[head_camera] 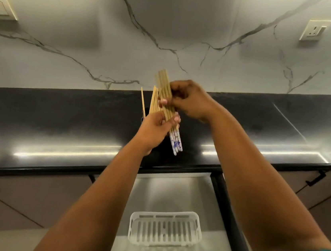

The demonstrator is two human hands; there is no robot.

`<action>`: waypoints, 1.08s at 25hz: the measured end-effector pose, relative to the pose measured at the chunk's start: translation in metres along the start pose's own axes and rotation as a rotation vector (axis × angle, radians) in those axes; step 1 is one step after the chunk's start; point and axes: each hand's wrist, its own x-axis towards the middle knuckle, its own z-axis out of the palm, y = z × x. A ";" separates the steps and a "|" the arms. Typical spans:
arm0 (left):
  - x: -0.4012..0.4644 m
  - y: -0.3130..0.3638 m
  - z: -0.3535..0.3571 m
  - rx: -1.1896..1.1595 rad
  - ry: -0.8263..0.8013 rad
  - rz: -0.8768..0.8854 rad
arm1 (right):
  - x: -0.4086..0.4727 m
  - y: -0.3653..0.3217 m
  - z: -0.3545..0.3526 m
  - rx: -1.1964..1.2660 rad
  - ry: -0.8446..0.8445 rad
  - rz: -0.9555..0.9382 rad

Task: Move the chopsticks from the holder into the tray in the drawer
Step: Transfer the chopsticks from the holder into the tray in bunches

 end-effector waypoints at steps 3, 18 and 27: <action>-0.039 -0.036 0.005 -0.156 -0.060 -0.114 | -0.024 0.014 0.031 -0.035 -0.092 0.102; -0.137 -0.247 0.016 -0.775 0.678 -0.887 | -0.211 0.253 0.217 -0.824 -0.458 0.298; -0.168 -0.302 -0.039 0.151 0.252 -0.977 | -0.191 0.283 0.225 -0.853 -0.793 0.362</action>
